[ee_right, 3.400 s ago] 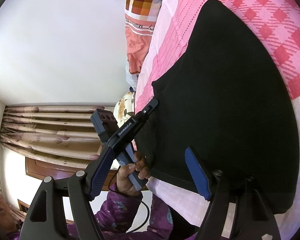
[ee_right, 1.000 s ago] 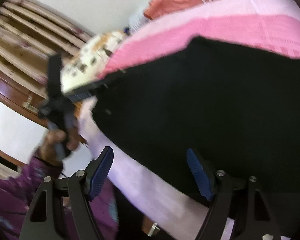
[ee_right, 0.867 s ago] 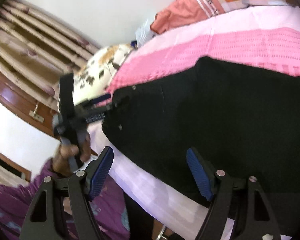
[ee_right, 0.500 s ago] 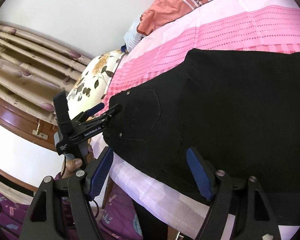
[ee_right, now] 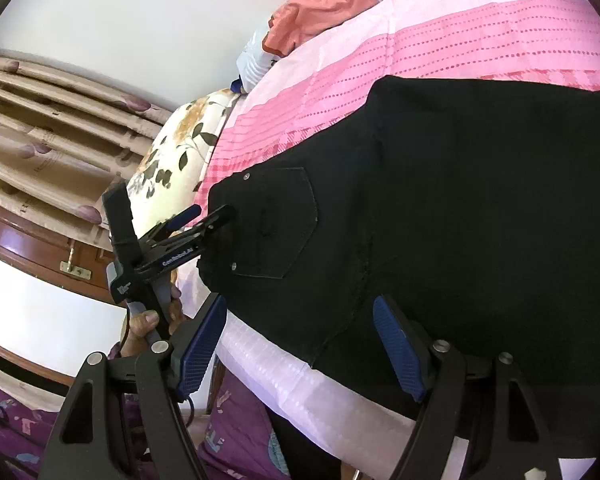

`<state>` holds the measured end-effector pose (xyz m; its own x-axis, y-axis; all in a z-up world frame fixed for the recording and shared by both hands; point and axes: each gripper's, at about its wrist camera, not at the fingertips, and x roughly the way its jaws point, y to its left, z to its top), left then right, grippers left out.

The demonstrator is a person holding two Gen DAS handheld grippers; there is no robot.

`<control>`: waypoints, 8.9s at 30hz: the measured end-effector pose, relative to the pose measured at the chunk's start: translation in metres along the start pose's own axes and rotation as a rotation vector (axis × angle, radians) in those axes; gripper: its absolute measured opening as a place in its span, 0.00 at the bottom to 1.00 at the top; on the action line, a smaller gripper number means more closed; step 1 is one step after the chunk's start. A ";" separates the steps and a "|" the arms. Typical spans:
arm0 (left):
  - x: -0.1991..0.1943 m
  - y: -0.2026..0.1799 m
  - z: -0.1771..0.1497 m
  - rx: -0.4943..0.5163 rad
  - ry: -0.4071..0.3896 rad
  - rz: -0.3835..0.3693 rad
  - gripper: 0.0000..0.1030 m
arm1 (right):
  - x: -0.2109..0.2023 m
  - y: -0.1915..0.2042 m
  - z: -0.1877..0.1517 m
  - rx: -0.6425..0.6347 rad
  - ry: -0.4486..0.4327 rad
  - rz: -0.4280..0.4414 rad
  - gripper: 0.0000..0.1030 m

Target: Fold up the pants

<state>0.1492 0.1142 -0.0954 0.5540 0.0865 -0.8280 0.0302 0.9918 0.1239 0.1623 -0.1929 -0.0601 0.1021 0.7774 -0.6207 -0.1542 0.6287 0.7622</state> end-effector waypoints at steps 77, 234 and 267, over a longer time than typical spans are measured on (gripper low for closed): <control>-0.019 0.016 0.019 -0.241 0.246 -0.866 0.30 | 0.110 0.106 0.009 -0.144 0.196 0.242 0.84; -0.001 -0.199 0.014 0.145 -0.015 -0.141 0.93 | -0.172 -0.109 -0.047 0.241 -0.391 -0.372 0.73; 0.010 -0.181 0.015 0.053 0.080 -0.405 0.97 | -0.167 -0.117 -0.041 0.177 -0.383 -0.433 0.81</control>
<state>0.1623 -0.0657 -0.1179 0.4226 -0.3005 -0.8551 0.2763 0.9412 -0.1942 0.1227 -0.3976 -0.0533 0.4710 0.3809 -0.7956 0.1428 0.8572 0.4948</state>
